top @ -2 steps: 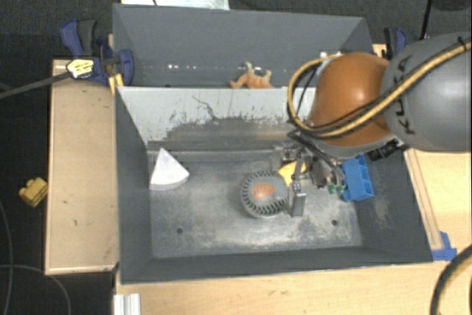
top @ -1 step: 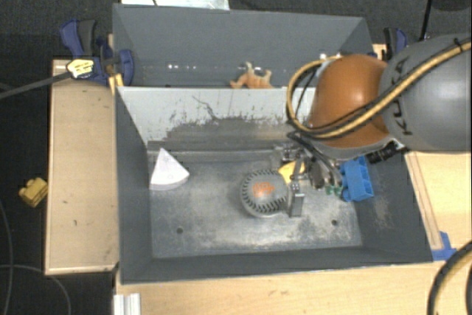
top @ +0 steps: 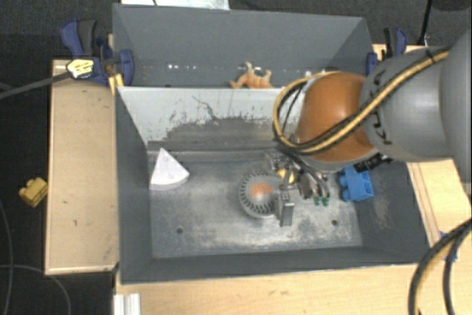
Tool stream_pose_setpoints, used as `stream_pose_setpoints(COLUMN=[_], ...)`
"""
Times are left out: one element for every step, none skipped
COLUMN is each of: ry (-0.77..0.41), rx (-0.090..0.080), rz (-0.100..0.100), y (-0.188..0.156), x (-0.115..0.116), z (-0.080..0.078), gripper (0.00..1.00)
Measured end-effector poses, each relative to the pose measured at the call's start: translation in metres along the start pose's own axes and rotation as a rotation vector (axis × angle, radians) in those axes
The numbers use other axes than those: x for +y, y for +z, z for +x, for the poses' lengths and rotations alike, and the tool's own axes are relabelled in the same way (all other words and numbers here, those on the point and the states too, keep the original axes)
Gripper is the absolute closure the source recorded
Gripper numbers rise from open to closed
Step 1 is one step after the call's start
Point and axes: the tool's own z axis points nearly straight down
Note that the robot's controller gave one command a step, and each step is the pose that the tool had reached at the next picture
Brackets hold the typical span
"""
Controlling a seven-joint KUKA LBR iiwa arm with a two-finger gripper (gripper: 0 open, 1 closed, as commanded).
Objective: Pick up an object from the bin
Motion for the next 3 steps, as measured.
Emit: stream_pose_setpoints(ry=[-0.392, -0.391, -0.391], rx=[-0.020, -0.020, 0.008], rz=[0.006, 0.006, -0.006], y=[0.014, 0.014, -0.120], x=[0.008, 0.008, 0.019], z=[-0.017, -0.017, 0.004], gripper=[1.00, 1.00, 1.00])
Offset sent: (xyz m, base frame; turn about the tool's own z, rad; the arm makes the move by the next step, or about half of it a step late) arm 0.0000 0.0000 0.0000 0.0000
